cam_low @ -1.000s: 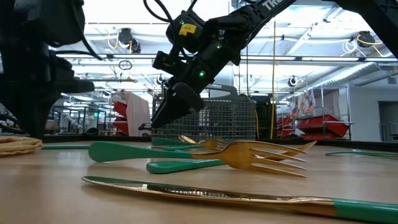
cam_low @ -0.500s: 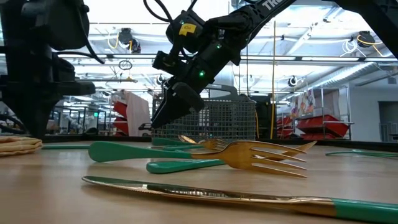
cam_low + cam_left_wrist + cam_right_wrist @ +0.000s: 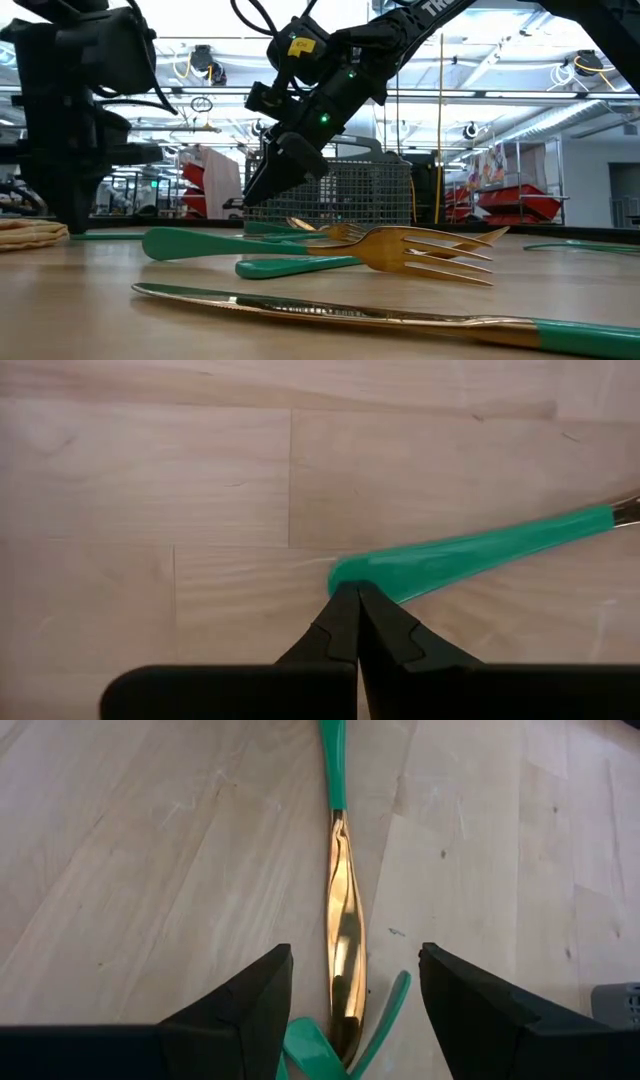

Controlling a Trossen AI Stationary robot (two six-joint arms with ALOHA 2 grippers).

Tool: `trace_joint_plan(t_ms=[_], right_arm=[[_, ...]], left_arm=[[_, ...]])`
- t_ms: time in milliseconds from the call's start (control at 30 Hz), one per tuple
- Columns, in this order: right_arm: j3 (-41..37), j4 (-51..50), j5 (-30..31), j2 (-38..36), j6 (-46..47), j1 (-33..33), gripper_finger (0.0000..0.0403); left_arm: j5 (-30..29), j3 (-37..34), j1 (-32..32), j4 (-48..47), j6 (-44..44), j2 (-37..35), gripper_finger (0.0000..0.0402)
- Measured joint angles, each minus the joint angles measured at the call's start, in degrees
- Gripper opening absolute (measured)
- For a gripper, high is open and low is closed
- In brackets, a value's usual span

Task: Sort silverware
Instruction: Put the green knife into the silverware basket

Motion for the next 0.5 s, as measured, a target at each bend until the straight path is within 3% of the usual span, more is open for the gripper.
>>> trace_joint_plan(t_ms=[500], right_arm=[[1.2, 0.6, -1.4, 1.5, -7.6, 2.8, 0.0214]], left_arm=[[1.1, -1.2, 0.0, 2.3, 4.2, 0.0, 0.0000]])
